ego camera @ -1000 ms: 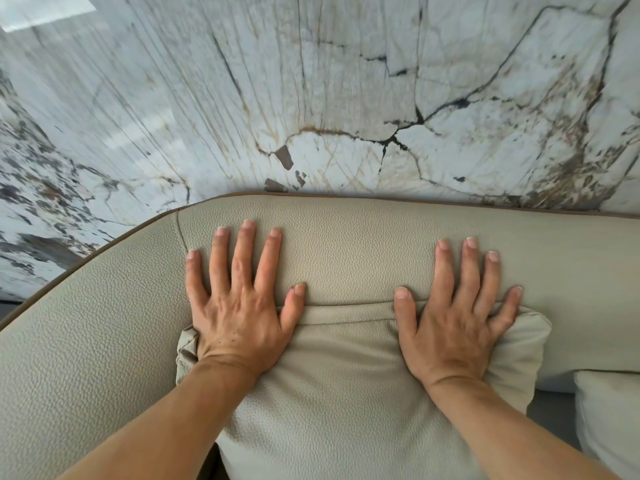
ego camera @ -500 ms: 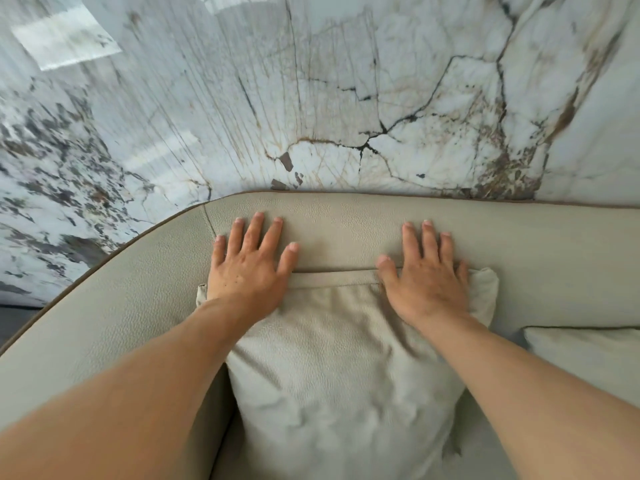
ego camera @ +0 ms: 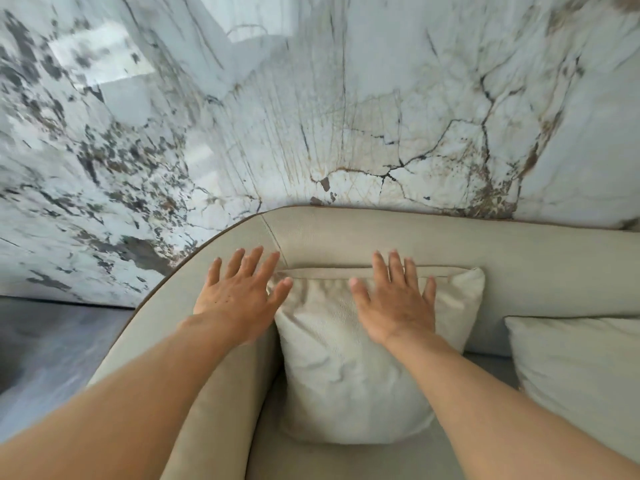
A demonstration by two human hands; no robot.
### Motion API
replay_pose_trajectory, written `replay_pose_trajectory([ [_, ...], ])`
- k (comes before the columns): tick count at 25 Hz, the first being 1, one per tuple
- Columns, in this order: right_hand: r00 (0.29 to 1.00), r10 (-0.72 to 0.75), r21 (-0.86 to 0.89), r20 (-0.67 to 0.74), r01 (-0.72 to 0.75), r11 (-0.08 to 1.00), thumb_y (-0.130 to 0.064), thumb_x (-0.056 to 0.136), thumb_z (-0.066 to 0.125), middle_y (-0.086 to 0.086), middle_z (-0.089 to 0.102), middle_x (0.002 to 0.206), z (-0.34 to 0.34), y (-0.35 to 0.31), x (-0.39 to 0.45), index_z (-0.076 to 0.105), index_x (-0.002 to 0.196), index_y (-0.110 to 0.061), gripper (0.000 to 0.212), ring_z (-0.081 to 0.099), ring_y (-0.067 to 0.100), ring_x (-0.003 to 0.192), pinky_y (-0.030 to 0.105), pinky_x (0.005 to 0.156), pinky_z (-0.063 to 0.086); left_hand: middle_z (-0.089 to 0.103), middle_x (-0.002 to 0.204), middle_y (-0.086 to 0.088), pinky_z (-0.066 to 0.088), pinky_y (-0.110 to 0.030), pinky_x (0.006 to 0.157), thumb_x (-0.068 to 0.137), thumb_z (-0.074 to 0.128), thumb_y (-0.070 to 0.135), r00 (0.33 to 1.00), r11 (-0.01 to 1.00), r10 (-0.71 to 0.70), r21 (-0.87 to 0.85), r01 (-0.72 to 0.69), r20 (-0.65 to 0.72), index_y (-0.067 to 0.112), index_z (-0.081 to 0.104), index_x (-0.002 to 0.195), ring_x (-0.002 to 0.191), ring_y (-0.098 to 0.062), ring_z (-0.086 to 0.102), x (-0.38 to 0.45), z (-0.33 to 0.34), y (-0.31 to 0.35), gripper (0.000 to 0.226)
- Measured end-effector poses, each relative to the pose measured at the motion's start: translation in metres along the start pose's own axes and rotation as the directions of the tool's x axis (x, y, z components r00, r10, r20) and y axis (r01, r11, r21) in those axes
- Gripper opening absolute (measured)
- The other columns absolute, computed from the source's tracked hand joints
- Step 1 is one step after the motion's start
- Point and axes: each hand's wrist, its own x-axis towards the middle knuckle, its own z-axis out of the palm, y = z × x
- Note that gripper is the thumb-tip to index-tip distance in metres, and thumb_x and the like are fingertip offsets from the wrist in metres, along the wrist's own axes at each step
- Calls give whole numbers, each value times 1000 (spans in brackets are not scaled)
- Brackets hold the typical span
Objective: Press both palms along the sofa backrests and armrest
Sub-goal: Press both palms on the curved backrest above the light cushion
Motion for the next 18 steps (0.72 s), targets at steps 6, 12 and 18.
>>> replay_pose_trajectory([
  [6,998,67,10,-1,-67,998,-59,94,10,-3,-13,161,-76,-76,-111,-5,152,-29,67,-16,19,146,50,114,-15,-12,161,7,-15,-44,116,85,-3,65,996,996,75,54,-72,-42,36,-10,149,146,-18,-18,-103,-100,-62,71],
  [12,993,117,86,-26,-114,990,-60,94,11,-2,-13,161,-149,-117,-199,-5,152,-28,68,-15,20,146,52,113,-13,-9,162,4,-12,-47,117,90,4,62,992,992,106,82,-100,-72,33,-7,150,146,-20,-15,-170,-183,-89,69],
  [18,988,114,143,-101,-99,985,-61,93,12,-1,-12,162,-191,-131,-259,-5,152,-27,70,-15,21,146,53,112,-14,-9,162,4,-13,-48,116,85,-3,65,981,986,138,114,-122,-138,33,-7,150,147,-21,-13,-225,-224,-92,73],
])
